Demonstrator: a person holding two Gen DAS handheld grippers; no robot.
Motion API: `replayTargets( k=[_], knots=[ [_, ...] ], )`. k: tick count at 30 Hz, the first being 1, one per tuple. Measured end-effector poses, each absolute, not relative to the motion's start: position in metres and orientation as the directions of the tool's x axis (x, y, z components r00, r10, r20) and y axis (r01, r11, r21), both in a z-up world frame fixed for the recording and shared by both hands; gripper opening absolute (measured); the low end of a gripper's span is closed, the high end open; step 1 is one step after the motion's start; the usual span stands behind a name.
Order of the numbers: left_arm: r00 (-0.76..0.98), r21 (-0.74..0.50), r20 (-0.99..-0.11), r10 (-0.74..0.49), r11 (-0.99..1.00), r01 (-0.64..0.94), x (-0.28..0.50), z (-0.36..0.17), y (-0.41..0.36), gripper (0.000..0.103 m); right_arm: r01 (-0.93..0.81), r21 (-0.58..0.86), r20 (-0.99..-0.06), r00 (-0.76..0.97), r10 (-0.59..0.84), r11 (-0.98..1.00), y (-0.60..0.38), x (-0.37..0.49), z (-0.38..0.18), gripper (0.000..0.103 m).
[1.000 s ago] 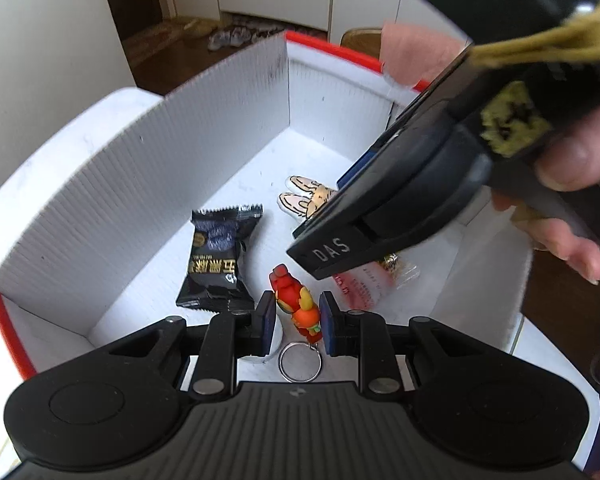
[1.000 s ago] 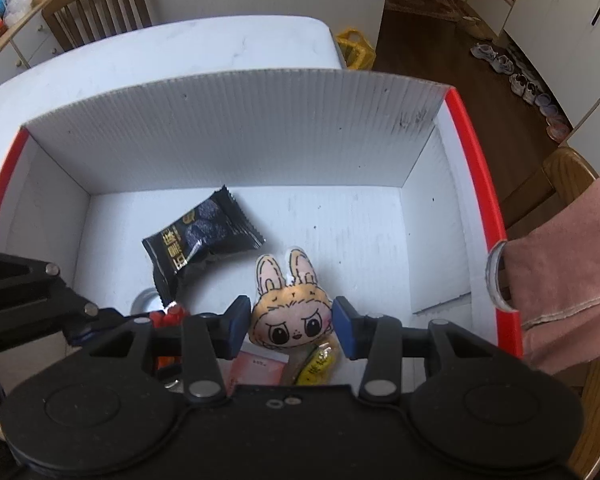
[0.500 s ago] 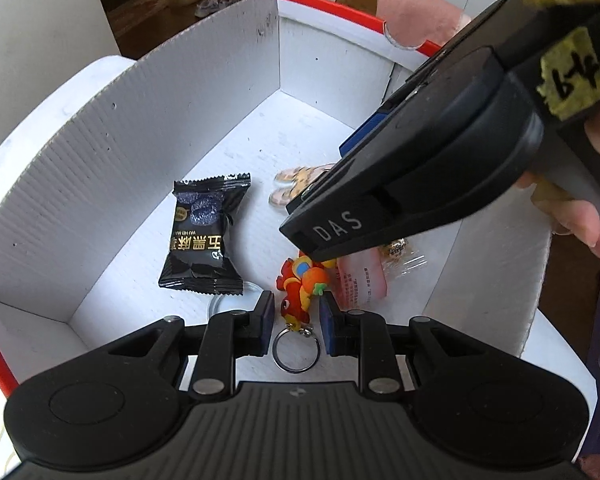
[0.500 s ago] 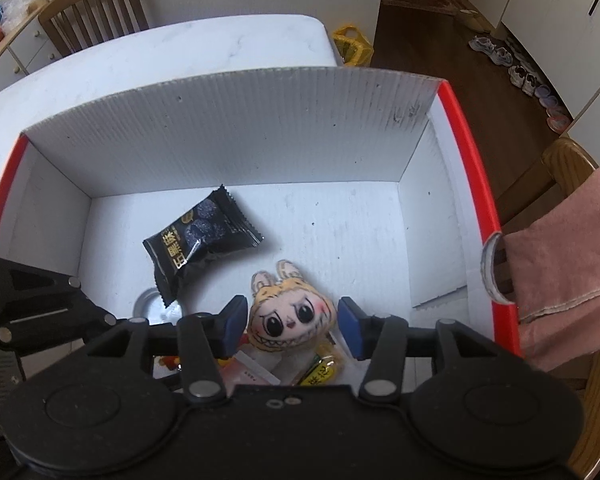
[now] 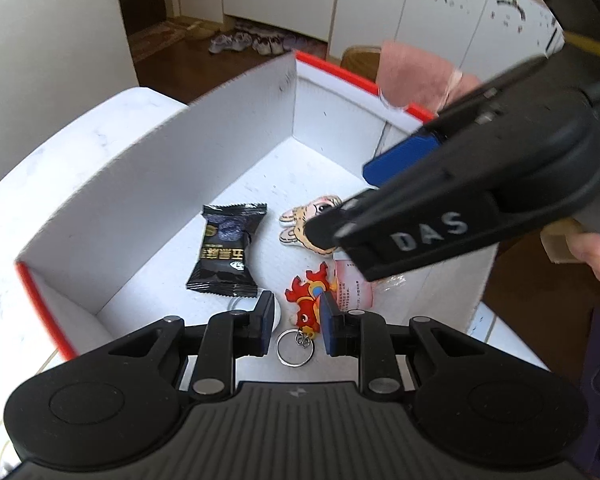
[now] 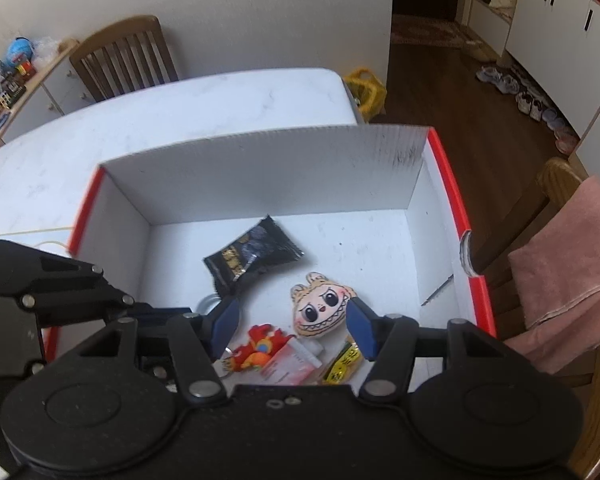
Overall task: Organize objects
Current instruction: 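Lift both grippers out of the shoebox and return to the item pile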
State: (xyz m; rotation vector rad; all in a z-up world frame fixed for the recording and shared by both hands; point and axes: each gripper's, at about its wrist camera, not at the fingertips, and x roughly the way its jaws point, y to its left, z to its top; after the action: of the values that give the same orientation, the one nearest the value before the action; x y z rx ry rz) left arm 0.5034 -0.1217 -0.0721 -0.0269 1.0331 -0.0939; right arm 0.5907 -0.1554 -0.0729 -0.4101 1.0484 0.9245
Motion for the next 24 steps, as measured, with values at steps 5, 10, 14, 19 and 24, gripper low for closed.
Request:
replayTargets(
  k=[5, 10, 14, 19, 24],
  knots=[
    [0.556, -0.083, -0.826, -0.093, 0.996, 0.044, 0.487, -0.053, -0.115, 0.023, -0.811, 0.139, -0.847, 0.199, 0.492, 0.568, -0.163, 0.573, -0.053, 0.059],
    [0.595, -0.092, -0.798, -0.091, 0.995, 0.029, 0.466, -0.037, -0.107, 0.023, -0.812, 0.145, -0.823, 0.217, 0.525, 0.565, -0.170, 0.554, -0.037, 0.059],
    [0.628, -0.086, -0.774, -0.085, 0.996, 0.030, 0.447, -0.024, -0.104, 0.023, -0.806, 0.161, -0.805, 0.227, 0.548, 0.570, -0.178, 0.538, -0.027, 0.059],
    [0.651, -0.085, -0.753, -0.092, 0.995, 0.042, 0.424, -0.012, -0.101, 0.023, -0.800, 0.187, -0.784, 0.228, 0.578, 0.570, -0.188, 0.517, -0.019, 0.059],
    [0.680, -0.085, -0.727, -0.096, 0.995, 0.050, 0.396, -0.001, -0.100, 0.023, -0.795, 0.196, -0.765, 0.243, 0.597, 0.574, -0.196, 0.492, -0.014, 0.060]
  ],
)
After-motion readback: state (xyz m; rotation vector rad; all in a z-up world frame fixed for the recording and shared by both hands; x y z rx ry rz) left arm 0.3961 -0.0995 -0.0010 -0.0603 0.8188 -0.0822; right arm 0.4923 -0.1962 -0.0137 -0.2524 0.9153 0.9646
